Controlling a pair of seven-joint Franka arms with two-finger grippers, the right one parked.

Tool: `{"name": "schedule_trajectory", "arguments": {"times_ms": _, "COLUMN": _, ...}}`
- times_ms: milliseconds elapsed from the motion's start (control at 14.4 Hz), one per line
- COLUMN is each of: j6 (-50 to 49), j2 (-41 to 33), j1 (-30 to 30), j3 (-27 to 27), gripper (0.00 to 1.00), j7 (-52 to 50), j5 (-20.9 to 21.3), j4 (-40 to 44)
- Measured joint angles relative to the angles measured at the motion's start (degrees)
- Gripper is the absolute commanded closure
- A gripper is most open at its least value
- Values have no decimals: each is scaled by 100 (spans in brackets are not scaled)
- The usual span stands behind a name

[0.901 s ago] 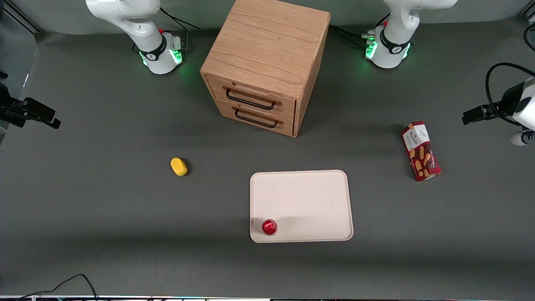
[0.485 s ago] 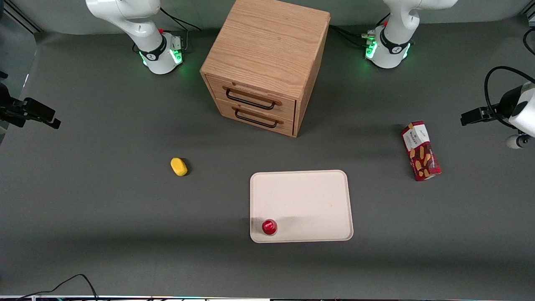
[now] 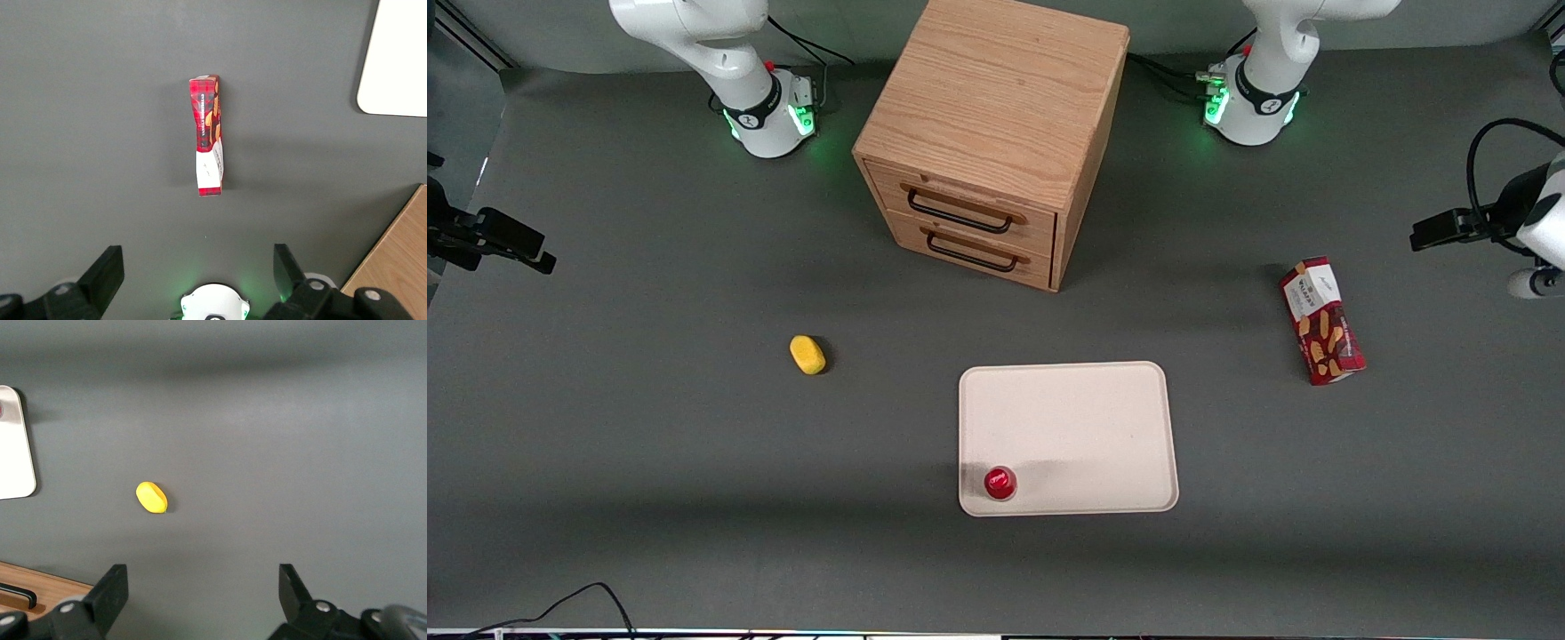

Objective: Place red cookie box on tray
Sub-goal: 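Lower the open left gripper over the red tartan cookie box, then close the left gripper on the cookie box and lift it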

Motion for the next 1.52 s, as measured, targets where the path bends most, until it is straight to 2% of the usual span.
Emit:
{"name": "schedule_trajectory", "arguments": {"times_ms": 277, "j6": 338, "j2": -225, "j1": 0, "j3": 8, "gripper": 0, "j7": 15, "j5": -5, "j4": -397}}
{"name": "schedule_trajectory", "arguments": {"times_ms": 762, "j6": 3892, "j2": -711, "j1": 3, "j3": 115, "gripper": 0, "j7": 17, "j5": -10, "j4": -3550}}
{"name": "schedule_trajectory", "arguments": {"times_ms": 970, "j6": 5063, "j2": -422, "j1": 4, "j3": 154, "gripper": 0, "j7": 17, "j5": -10, "j4": -4219}}
{"name": "schedule_trajectory", "arguments": {"times_ms": 1248, "j6": 6320, "j2": 372, "j1": 4, "j3": 153, "gripper": 1, "j7": 28, "j5": -9, "j4": -4320}}
{"name": "schedule_trajectory", "arguments": {"times_ms": 1386, "j6": 6895, "j2": 686, "j1": 4, "j3": 152, "gripper": 5, "j7": 34, "j5": -14, "j4": -4433}}
{"name": "schedule_trajectory", "arguments": {"times_ms": 1525, "j6": 7428, "j2": 922, "j1": 4, "j3": 152, "gripper": 22, "j7": 55, "j5": -32, "j4": -4609}}
